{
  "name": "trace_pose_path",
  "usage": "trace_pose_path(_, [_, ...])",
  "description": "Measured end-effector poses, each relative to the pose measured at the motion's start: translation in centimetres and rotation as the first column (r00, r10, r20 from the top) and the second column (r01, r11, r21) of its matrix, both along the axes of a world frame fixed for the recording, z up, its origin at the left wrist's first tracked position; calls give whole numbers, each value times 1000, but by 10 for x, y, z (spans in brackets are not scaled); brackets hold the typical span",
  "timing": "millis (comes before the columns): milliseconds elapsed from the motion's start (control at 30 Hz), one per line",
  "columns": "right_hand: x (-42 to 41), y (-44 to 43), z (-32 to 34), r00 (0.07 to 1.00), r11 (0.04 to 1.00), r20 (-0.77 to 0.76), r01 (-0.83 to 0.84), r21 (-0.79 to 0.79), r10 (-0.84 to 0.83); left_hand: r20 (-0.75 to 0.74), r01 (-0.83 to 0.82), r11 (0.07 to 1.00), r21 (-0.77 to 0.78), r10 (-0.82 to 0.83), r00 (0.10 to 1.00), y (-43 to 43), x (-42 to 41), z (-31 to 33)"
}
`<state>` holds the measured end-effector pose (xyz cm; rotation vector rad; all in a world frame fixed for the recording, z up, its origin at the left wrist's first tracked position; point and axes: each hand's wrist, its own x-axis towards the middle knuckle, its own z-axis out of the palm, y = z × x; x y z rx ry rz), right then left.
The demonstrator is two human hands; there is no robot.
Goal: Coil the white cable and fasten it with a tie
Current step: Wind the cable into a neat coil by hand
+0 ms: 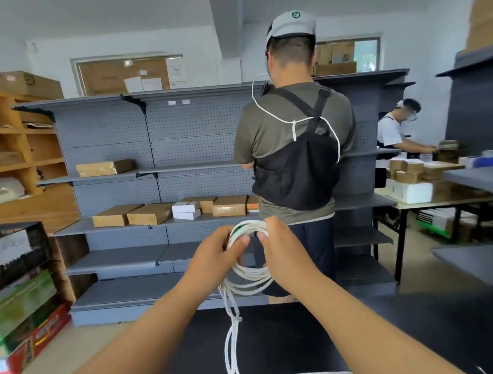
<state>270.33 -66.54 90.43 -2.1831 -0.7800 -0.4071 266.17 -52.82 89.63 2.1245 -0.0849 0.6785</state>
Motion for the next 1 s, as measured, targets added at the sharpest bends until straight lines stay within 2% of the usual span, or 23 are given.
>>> trace_pose_path(100, [-3, 2, -2, 996, 990, -38, 85, 112, -81, -13, 126, 971, -201, -132, 991, 3, -1, -3])
trace_pose_path(167, [-5, -1, -5, 991, 982, -91, 110, 154, -97, -23, 164, 957, -241, -174, 984, 0, -1, -4])
trace_pose_path(233, [-6, -4, -10, 988, 975, -116, 126, 184, -106, -33, 187, 957, -220, -199, 979, -5, 2, -6])
trace_pose_path(367, [-2, -13, -16, 978, 955, -163, 169, 244, -132, -21, 210, 977, -37, -211, 977, -9, 9, -11])
trace_pose_path(500, [9, -26, -3, 971, 942, -151, 219, 255, -185, -78, 273, 953, -130, -284, 955, -9, 13, -11])
trace_pose_path(600, [15, -39, 13, 968, 942, -76, 252, 221, -240, -135, 249, 968, -11, -248, 959, 0, 25, -14])
trace_pose_path(733, [21, -58, 37, 961, 945, -19, 275, 175, -276, -94, 129, 978, 165, -115, 989, 6, 36, -13])
trace_pose_path(867, [28, -72, 58, 957, 928, -37, 289, 234, -288, -30, 5, 910, 415, 9, 999, 16, 43, -10])
trace_pose_path(1000, [30, -73, 81, 955, 919, -21, 291, 265, -296, -35, -2, 848, 530, 25, 999, 23, 42, -13])
